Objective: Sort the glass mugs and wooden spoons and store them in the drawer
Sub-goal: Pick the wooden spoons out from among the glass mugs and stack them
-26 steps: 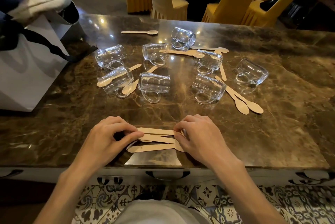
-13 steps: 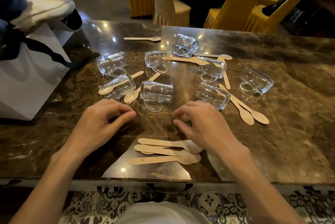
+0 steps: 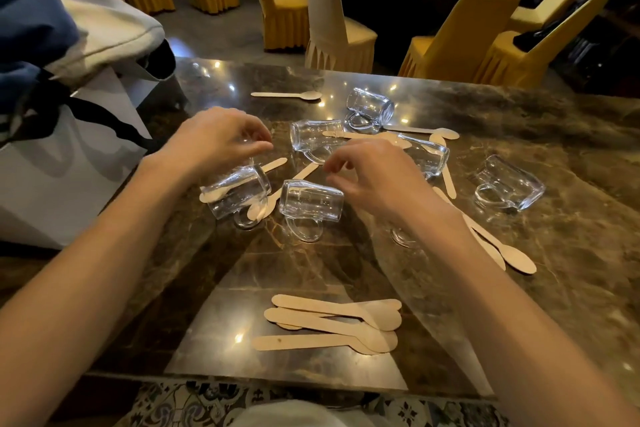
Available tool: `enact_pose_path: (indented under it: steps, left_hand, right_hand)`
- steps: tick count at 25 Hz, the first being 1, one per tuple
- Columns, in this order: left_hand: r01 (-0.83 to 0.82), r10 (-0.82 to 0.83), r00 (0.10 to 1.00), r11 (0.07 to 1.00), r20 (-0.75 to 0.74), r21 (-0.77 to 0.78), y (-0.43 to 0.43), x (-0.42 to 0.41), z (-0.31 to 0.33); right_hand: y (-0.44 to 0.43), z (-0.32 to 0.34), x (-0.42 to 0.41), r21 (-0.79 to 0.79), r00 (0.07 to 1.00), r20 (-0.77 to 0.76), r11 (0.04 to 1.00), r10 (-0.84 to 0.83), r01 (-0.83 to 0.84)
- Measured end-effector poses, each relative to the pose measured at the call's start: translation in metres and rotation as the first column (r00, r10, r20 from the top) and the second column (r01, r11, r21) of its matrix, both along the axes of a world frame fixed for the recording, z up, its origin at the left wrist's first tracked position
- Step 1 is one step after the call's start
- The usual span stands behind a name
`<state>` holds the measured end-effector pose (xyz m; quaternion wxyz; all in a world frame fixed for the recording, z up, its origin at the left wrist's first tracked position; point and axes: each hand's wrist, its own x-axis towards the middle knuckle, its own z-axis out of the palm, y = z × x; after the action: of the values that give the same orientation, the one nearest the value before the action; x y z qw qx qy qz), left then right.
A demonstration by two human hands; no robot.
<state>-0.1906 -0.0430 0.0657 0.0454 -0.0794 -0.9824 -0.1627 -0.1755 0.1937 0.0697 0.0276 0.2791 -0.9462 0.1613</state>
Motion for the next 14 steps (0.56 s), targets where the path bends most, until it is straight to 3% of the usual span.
enact_pose_path:
  steps: [7,14]
  left_hand:
    - [0.051,-0.014,0.988,0.970,0.156,-0.238,0.004,-0.051,-0.021]
    - [0.053,0.014,0.986,0.920,0.167,-0.388,0.010,-0.073,-0.036]
  right_hand:
    - [-0.024,-0.011,-0.038,0.142,0.997,0.006,0.987,0.075,-0.075]
    - [-0.040,-0.025,-0.068,0.204,0.987,0.080,0.967,0.137,-0.151]
